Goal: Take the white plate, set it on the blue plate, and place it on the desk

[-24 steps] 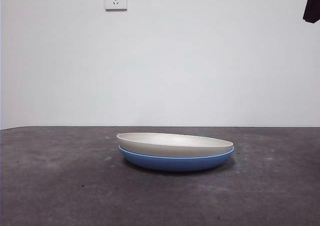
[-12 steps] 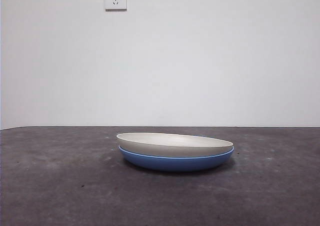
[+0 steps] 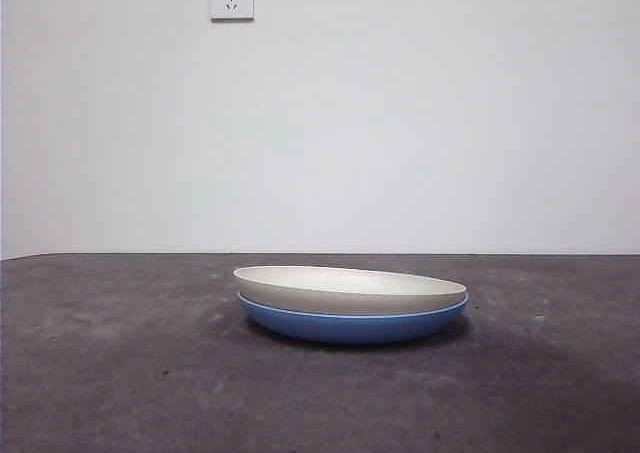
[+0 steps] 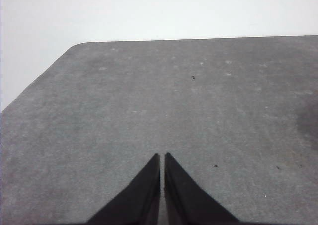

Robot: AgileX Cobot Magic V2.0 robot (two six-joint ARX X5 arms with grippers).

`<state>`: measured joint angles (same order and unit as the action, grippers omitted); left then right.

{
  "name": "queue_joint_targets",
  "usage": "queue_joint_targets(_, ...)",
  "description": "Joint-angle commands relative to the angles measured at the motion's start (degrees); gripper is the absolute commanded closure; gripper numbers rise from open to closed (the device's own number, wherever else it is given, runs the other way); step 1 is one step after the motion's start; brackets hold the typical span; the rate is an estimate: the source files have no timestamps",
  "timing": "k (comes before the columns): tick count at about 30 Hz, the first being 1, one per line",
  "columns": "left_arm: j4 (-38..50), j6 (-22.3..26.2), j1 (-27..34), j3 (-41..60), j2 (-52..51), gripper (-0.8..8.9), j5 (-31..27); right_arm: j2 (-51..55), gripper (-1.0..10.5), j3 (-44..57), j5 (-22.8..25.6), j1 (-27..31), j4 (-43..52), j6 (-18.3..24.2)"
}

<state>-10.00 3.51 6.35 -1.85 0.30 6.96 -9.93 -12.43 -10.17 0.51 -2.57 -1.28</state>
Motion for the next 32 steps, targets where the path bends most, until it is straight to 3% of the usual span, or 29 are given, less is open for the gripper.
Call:
queue_joint_targets(1,-0.39,-0.13,0.17,1.20,-0.13,7.97,-0.11,2.40,9.4,2.89,1.77,0.11,0.90,0.44)
queue_joint_targets(12,-0.39,-0.13,0.17,1.20,-0.13,7.97,-0.11,9.64,9.4,11.85,2.80,0.11,0.39,-1.14)
queue_joint_targets(19,-0.39,-0.13,0.17,1.20,-0.13,7.97,-0.11,9.73,9.4,11.82,2.75,0.13,-7.30,-1.11)
queue_joint_targets(32,-0.42,-0.13,0.17,1.18,-0.13,7.97,-0.11,9.73,9.4,11.76,2.75,0.11,-6.47,-1.05)
